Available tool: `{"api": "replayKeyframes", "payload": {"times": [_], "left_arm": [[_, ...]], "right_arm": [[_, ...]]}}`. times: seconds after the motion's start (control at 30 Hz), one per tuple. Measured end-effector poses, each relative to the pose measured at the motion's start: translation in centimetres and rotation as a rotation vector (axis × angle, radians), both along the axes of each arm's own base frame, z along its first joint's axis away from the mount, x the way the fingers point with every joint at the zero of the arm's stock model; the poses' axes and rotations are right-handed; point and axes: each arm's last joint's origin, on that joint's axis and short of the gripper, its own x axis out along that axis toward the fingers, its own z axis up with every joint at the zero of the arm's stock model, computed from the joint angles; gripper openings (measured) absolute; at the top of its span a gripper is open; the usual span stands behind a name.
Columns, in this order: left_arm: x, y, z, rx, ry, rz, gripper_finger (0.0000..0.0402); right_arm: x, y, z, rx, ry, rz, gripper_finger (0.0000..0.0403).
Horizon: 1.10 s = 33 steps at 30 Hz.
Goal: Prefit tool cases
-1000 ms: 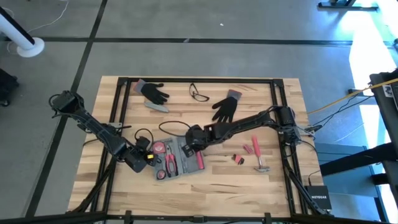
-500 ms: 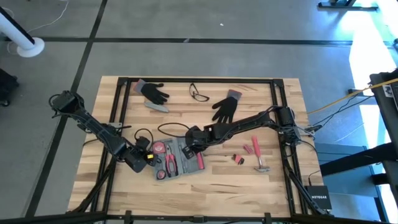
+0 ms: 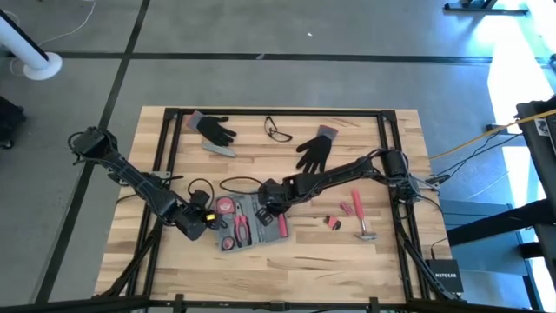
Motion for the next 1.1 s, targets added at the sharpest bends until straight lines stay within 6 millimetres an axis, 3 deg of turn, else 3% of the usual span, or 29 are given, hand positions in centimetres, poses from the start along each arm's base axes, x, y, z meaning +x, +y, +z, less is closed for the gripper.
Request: {"api": "replayKeyframes", "payload": {"times": [0.23,0.6,0.83,1.1], "left_arm": [[-0.1,0.0,0.0,0.002,0.007,-0.005,0.0106],[-0.1,0.1,-0.1,0.014,0.013,-0.004,0.0106],[-0.2,0.1,-0.1,0.019,0.016,-0.003,0.0106],[-0.1,0.1,-0.1,0.021,0.01,0.004,0.0106]], "right_arm": [[0.2,-1.1,0.8,-0.009,-0.017,-0.007,0.0],[-2.0,-1.9,1.3,-0.078,0.182,0.078,0.0],[-0.4,-1.5,3.2,0.005,-0.037,0.066,0.0],[0.6,-1.0,1.5,0.057,-0.064,0.047,0.0]]}}
